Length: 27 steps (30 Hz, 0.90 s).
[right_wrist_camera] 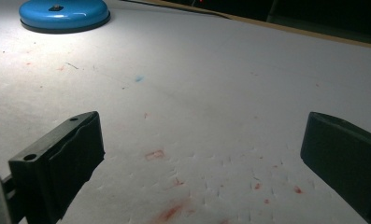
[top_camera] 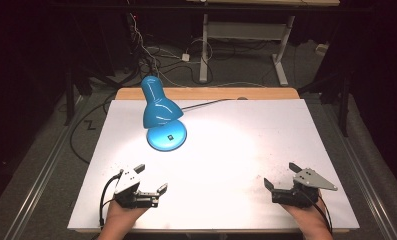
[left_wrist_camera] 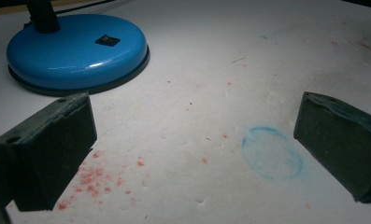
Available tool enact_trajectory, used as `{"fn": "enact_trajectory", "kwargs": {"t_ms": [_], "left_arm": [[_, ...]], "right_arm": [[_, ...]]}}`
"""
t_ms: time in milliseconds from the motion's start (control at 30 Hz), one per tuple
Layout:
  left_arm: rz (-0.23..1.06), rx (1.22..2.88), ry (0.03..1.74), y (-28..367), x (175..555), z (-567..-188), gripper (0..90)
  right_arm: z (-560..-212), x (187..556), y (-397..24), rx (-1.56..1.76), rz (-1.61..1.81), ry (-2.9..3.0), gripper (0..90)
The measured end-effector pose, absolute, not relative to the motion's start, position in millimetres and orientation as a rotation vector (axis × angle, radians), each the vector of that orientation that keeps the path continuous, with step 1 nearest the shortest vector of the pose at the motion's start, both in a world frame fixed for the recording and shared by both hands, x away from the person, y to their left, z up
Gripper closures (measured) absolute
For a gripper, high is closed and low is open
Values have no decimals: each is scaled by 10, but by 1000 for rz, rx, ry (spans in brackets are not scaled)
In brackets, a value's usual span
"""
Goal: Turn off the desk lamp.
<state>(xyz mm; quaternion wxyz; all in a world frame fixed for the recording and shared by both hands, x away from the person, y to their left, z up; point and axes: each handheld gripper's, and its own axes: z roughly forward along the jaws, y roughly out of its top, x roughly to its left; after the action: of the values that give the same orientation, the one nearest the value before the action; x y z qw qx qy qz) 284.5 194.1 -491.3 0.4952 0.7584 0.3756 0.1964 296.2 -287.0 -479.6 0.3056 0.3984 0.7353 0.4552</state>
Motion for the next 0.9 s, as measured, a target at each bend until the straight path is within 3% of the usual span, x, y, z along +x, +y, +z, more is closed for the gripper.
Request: {"fn": "enact_trajectory", "kwargs": {"t_ms": [633,900], "left_arm": [[490,1792,930,2073,2822,-4838,2],[459,1805,933,2088,2846,-4850,69]], "right_arm": [[-4742,2917,-2864,1059,1232,1921,4],[-4753,2940,-2895,1070,1223,1921,4]]}}
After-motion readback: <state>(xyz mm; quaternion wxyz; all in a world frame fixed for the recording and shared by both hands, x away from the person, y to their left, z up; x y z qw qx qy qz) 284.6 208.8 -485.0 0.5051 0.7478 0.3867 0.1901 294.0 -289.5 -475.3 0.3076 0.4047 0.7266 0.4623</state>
